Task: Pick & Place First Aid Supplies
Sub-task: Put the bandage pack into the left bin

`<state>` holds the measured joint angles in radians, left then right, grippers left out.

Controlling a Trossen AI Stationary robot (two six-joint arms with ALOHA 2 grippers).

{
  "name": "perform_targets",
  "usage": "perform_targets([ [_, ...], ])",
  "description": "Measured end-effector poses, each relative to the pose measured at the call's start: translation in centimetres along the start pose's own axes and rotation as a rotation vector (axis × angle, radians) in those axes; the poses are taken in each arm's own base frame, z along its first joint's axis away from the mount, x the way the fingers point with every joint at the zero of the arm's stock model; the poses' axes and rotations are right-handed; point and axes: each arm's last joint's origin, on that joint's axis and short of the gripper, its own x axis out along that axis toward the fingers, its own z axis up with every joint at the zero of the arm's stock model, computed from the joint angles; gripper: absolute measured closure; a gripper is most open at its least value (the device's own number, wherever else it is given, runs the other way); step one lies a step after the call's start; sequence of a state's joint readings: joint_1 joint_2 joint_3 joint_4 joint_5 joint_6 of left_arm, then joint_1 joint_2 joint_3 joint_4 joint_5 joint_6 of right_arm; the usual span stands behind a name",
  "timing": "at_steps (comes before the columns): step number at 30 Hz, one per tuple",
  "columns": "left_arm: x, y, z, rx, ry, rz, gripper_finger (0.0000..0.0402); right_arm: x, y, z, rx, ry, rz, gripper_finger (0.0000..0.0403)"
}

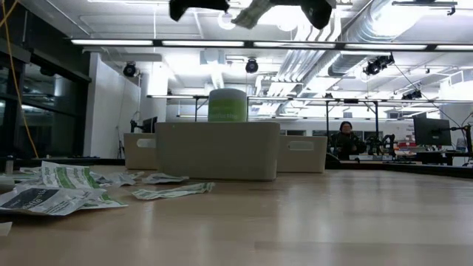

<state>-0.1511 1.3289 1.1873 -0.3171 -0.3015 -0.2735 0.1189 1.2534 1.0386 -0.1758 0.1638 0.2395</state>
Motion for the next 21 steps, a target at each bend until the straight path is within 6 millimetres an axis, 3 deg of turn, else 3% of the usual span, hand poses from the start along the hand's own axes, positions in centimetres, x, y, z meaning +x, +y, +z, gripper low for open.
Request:
perform_targets([
  [5,0.6,1.6,1.1,-0.086,-0.039,-0.094,0.0227,-0.4,-1.0,0.4,-0.051,0.0,0.019,0.0403],
  [10,1.3,2.6,1.1,-0.136,-0.036,-0.069,0.0174,-0.9,-1.9,1.0,-0.091,-0.026,0.038,0.0403],
  [21,2.1,2.4,1.3,-0.143,-0.063,-0.076,0.0163,-0.9,-3.9,2.0,-0.109,-0.089,0.037,0.0403],
])
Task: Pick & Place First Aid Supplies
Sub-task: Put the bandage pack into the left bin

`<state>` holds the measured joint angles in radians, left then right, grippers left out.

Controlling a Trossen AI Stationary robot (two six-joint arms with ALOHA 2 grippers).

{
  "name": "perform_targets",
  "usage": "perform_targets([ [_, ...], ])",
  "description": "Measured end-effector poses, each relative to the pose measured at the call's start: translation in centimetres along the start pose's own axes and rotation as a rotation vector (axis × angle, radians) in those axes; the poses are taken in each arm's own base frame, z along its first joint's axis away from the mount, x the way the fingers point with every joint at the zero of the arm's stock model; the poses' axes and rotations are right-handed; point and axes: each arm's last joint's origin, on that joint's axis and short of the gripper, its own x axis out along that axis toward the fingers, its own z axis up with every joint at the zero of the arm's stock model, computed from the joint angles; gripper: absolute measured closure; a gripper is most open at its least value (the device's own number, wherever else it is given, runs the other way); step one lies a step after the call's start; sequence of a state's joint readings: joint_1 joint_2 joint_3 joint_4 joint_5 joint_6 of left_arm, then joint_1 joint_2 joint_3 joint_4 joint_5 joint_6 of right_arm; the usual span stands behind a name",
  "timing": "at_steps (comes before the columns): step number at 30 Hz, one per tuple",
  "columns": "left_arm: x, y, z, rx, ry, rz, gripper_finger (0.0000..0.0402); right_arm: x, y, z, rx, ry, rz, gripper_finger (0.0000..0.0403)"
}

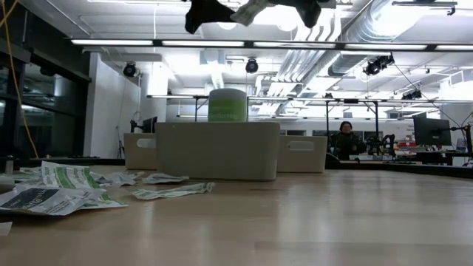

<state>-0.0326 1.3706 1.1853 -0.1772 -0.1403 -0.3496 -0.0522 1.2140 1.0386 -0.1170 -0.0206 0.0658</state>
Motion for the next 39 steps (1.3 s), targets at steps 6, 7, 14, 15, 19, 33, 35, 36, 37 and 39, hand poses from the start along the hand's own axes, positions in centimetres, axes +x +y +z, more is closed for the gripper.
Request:
perform_targets([
  [6,0.2,0.1,-0.1,-0.021,-0.005,0.025,0.0163,0.0,-0.2,0.6,-0.018,-0.06,0.043,0.0403],
  [7,0.2,0.1,-0.1,-0.021,-0.007,0.027,0.0163,0.0,-0.2,0.6,-0.023,-0.063,0.045,0.0403],
  [14,0.2,0.2,0.0,-0.025,-0.024,0.075,0.0172,-0.1,-0.6,0.7,-0.024,-0.062,0.057,0.0403],
  [15,0.2,0.2,0.0,-0.027,-0.024,0.075,0.0178,-0.1,-0.7,0.7,-0.027,-0.066,0.053,0.0403],
  [19,0.2,0.2,-0.1,-0.05,-0.018,0.074,0.0218,-0.1,-1.1,0.7,-0.024,-0.068,0.048,0.0403],
  [33,0.2,0.3,-0.1,-0.048,-0.022,0.086,0.0394,-0.2,-2.4,0.8,-0.021,-0.07,0.055,0.0403],
  [35,0.2,0.3,-0.1,-0.045,-0.022,0.087,0.0395,-0.2,-2.4,0.8,-0.026,-0.07,0.054,0.0402],
  [36,0.2,0.3,-0.1,-0.046,-0.022,0.089,0.0398,-0.2,-2.4,0.8,-0.026,-0.07,0.054,0.0402],
  [37,0.2,0.3,-0.1,-0.046,-0.023,0.089,0.0399,-0.2,-2.4,0.8,-0.026,-0.07,0.054,0.0402],
  [39,0.2,0.3,-0.1,-0.046,-0.029,0.105,0.0399,-0.2,-2.4,0.8,-0.027,-0.07,0.054,0.0401],
])
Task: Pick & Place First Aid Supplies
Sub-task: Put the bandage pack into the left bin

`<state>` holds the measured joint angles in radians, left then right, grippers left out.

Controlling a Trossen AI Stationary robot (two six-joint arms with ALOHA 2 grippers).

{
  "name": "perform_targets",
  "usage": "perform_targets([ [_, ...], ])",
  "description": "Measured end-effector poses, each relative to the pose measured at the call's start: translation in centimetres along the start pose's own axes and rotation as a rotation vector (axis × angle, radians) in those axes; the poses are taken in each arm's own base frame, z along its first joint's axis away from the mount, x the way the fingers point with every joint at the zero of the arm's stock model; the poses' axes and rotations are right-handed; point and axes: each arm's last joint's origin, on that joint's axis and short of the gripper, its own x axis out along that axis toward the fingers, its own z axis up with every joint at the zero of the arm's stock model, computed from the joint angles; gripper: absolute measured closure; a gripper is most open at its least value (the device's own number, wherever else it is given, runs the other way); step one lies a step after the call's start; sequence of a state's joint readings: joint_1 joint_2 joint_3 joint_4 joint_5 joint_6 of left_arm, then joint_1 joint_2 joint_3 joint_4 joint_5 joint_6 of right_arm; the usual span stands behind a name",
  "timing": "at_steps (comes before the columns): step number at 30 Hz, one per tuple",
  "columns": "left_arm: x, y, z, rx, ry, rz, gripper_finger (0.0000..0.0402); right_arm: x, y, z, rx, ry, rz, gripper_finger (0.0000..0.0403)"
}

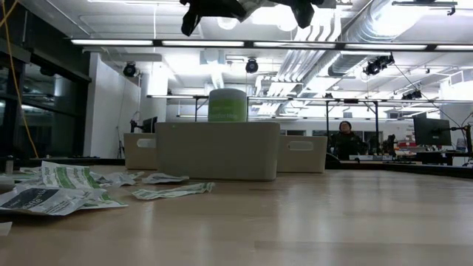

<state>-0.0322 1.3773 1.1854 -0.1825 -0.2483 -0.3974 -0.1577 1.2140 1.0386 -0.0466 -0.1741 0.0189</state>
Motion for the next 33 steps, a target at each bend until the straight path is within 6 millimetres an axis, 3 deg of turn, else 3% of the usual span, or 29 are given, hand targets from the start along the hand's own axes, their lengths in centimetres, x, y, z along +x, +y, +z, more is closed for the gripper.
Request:
perform_targets([
  [4,0.0,0.1,0.0,0.0,-0.011,0.027,0.04,0.0,-0.1,0.1,0.011,-0.007,0.013,0.0377],
  [8,0.0,0.4,0.0,0.004,-0.017,0.089,0.04,-0.2,-0.9,0.1,0.084,-0.008,0.019,0.032],
  [12,0.2,1.9,-0.1,-0.038,0.021,0.174,0.0401,-0.5,-2.2,0.1,0.157,-0.014,-0.027,0.0261],
  [18,0.3,6.1,-0.5,-0.125,0.153,0.348,0.0401,-1.4,-4.0,0.0,0.198,-0.006,-0.105,0.021],
  [26,-1.5,13.3,-1.6,-0.185,0.496,0.541,0.0401,-2.8,-5.7,-0.4,0.232,0.039,-0.232,0.0203],
  [33,-2.6,19.8,-1.2,-0.093,0.622,0.461,0.0401,-3.5,-6.9,-0.7,0.25,0.063,-0.301,0.0203],
])
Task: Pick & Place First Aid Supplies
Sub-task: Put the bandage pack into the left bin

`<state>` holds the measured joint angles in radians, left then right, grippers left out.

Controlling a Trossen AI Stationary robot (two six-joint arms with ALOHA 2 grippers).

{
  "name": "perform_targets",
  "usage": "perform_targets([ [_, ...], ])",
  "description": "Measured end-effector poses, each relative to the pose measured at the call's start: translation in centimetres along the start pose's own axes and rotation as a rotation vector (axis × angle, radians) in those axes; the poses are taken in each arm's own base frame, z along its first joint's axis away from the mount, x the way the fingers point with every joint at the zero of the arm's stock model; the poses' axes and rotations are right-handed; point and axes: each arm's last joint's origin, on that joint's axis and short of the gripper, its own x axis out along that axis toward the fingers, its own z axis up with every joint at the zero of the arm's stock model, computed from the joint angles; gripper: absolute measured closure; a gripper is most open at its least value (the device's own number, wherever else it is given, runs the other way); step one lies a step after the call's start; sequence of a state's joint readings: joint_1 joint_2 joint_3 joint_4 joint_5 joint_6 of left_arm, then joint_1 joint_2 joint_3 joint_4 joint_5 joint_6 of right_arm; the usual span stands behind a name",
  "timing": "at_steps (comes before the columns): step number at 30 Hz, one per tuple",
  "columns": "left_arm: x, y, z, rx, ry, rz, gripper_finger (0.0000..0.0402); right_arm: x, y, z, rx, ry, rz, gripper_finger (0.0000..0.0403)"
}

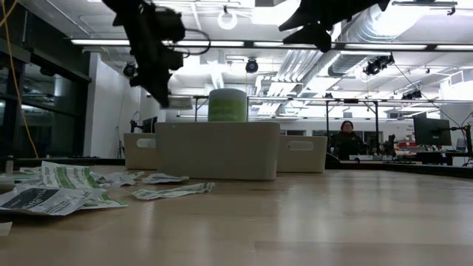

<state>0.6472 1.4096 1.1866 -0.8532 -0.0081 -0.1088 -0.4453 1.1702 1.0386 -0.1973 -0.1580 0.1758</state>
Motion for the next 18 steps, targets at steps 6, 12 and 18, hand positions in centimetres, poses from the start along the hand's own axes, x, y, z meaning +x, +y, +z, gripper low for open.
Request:
perform_targets([
  [6,2.5,4.9,0.2,0.077,0.088,-0.141,0.0402,-0.1,-0.8,0.1,0.01,-0.005,-0.033,0.0203],
  [12,5.3,7.3,-0.4,0.199,0.195,-0.23,0.0401,-0.2,-1.4,0.2,0.017,-0.01,-0.061,0.0203],
  [18,6.8,7.7,0.1,0.318,0.253,-0.243,0.0401,-0.3,-1.7,0.1,0.02,-0.011,-0.155,0.0203],
])
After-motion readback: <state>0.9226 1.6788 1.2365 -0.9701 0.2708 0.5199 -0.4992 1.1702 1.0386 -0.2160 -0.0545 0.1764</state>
